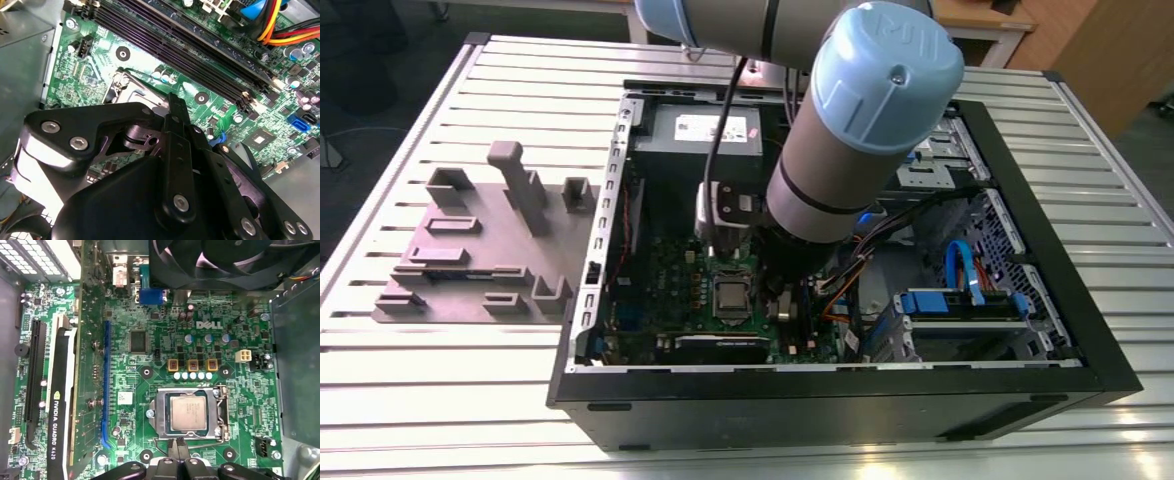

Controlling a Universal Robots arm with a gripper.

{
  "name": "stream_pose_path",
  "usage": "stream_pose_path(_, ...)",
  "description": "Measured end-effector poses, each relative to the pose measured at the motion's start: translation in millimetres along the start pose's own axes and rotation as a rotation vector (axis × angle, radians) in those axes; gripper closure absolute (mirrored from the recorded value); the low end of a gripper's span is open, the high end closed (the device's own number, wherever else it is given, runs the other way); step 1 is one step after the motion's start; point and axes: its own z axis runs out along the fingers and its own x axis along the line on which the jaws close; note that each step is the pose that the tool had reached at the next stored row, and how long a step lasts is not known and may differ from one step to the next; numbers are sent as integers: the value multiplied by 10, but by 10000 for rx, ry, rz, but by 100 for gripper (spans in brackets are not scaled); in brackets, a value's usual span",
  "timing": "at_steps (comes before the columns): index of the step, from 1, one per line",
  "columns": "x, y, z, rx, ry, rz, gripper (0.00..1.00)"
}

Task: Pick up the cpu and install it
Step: 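Install the first cpu locking lever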

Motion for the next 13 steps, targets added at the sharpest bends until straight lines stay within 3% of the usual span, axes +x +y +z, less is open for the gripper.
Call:
stream_pose_path(5,15,-4,25,-8,66,-137,90)
stream_pose_path(13,35,-10,70,-20,98,-343,90)
